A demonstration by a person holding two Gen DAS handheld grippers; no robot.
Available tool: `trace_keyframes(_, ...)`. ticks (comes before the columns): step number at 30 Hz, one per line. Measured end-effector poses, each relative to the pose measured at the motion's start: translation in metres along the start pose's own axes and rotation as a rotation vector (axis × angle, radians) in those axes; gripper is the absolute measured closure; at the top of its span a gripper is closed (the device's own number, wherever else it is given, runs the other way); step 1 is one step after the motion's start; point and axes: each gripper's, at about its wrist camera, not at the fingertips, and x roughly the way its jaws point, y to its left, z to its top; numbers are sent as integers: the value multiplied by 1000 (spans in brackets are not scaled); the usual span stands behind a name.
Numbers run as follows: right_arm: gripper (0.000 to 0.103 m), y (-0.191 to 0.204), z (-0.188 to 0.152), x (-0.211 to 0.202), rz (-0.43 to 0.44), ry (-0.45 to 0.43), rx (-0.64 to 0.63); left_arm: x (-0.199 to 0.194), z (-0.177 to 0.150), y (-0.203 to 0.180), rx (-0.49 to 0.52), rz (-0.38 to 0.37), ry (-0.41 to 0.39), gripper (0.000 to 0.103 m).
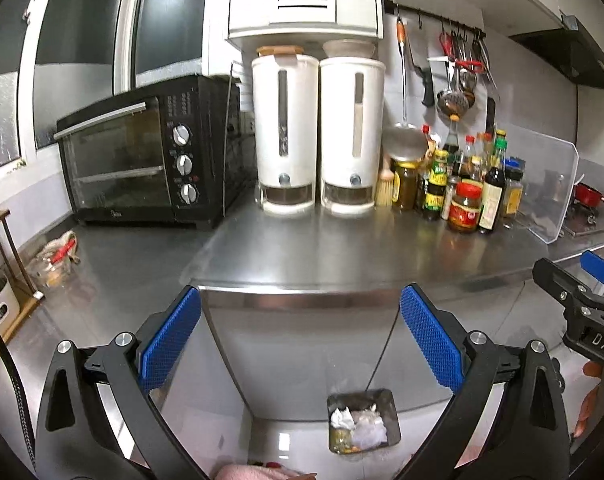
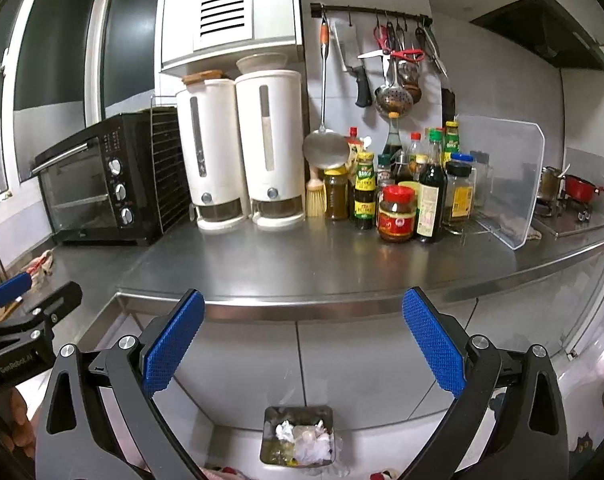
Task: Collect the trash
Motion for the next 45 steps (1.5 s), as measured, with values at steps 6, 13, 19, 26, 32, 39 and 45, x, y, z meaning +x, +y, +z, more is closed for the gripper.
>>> trace_keyframes(6, 3, -1, 7, -5, -15, -21, -1, -4, 9, -5, 15, -1, -24, 8)
trace_keyframes(13, 3, -3, 17, -6, -38, -42, 1, -10, 21, -9, 20, -3, -65, 8)
trace_keyframes(19, 3, -6, 23, -2, -47, -44, -1, -11, 27, -19, 48, 12, -95, 8)
trace_keyframes(26, 3, -9, 28, 1, -62, -54, -9, -6, 30, -20, 45, 22, -90, 8)
trace_keyframes(32, 3, -10, 32, 1, -52, -63, -14, -4, 31, -22, 47, 18, -93, 8)
trace_keyframes(39, 3, -11, 34, -2, -50, -72, -5, -4, 31, -22, 46, 10, -101, 8)
trace_keyframes(45, 3, -13, 34, -2, -49, -70, -2, -5, 30, -22, 42, 7, -100, 8)
